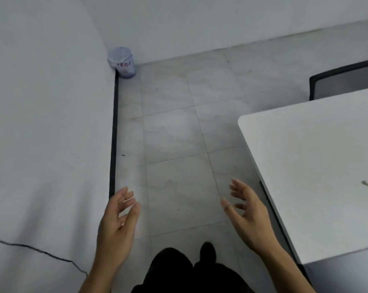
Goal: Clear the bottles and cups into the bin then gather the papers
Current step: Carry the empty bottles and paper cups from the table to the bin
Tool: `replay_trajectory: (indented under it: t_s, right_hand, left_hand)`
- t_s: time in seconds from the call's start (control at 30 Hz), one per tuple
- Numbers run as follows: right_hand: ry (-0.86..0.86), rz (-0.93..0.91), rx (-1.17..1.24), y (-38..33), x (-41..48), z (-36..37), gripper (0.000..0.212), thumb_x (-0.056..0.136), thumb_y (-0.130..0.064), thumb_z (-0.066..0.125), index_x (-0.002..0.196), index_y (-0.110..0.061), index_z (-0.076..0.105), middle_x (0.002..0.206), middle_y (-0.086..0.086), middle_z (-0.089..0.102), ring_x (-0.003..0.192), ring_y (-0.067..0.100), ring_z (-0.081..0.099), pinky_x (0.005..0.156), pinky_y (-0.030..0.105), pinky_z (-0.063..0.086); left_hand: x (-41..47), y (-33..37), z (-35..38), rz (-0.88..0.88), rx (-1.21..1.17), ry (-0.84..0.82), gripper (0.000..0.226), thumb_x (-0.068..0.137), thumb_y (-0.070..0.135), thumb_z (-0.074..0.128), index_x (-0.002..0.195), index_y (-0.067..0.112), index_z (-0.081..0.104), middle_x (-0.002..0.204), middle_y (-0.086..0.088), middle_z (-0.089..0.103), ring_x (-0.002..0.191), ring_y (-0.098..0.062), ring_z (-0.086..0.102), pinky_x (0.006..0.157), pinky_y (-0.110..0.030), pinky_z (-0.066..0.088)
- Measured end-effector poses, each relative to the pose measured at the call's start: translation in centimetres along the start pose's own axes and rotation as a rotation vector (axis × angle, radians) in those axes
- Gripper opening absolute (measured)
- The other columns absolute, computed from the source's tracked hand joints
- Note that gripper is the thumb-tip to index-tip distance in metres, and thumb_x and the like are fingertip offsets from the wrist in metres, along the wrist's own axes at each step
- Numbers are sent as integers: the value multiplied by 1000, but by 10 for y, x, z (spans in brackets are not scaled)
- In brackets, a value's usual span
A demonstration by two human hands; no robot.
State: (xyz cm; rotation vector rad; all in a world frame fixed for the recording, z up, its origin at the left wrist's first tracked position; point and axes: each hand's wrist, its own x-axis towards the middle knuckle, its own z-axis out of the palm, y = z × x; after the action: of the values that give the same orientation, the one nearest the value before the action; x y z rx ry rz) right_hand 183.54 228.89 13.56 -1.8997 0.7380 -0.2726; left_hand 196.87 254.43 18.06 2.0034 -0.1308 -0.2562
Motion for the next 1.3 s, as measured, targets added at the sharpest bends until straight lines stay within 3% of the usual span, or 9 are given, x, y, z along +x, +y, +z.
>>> replay_trajectory:
  t_s: [0.07,0.2,0.3,0.53,0.73,0.9,1.07,1.2,1.3]
  right_hand:
    - [-13,-18,7,-22,51,-8,56,90,-34,69,139,-39,43,129,-21,56,116,-4,55,89,23,52]
    - [30,-15,4,-35,156,-11,56,90,-32,70,140,-35,45,129,-23,55,117,-5,55,88,20,51]
    - [113,44,6,-28,235,-6,55,89,-30,71,138,-35,46,130,-16,57,116,-2,57,90,26,53]
    - [352,181,34,-53,394,-22,54,88,-30,71,137,-34,48,130,-17,59,114,-8,56,83,17,51]
    - [707,285,106,-66,495,-72,57,88,-30,70,141,-28,48,129,-16,59,114,-8,56,82,15,48]
    - [927,365,176,-32,575,-120,59,88,-27,71,142,-26,48,130,-13,60,113,-9,56,83,16,48]
    - [1015,427,238,4,678,-187,62,89,-26,71,145,-23,45,133,-9,57,115,-9,53,84,14,46]
    - [1045,413,188,2,748,-260,64,89,-31,69,146,-24,43,134,-10,55,117,0,55,89,20,50]
    - [1096,413,186,0,773,-304,63,88,-33,70,146,-27,43,134,-14,55,118,1,56,91,26,52]
  left_hand:
    - [47,24,7,1,-58,42,39,94,19,61,131,25,54,120,12,64,104,14,58,80,-6,48]
    - [150,42,39,-22,-135,70,39,92,21,62,131,24,56,119,11,66,109,0,62,93,-35,51]
    - [238,44,78,-34,-130,24,41,91,19,62,131,21,56,117,8,67,113,-11,63,95,-40,51]
    - [463,117,178,57,-81,-252,37,93,20,62,130,23,56,118,8,66,106,-3,62,85,-19,53]
    - [614,233,292,180,-58,-493,41,87,30,71,126,27,58,113,12,69,107,-14,65,92,-41,53]
    - [680,289,419,294,-8,-702,36,91,24,64,126,29,57,114,15,68,109,-9,64,92,-34,51]
    - [730,346,543,386,66,-890,38,92,18,64,125,33,55,117,16,66,110,0,62,88,-24,48]
    - [770,420,627,476,60,-945,40,93,16,63,130,27,54,118,16,65,111,0,62,86,-18,45]
    - [785,458,677,474,15,-981,40,93,17,62,130,27,54,116,17,66,111,-1,62,88,-23,47]
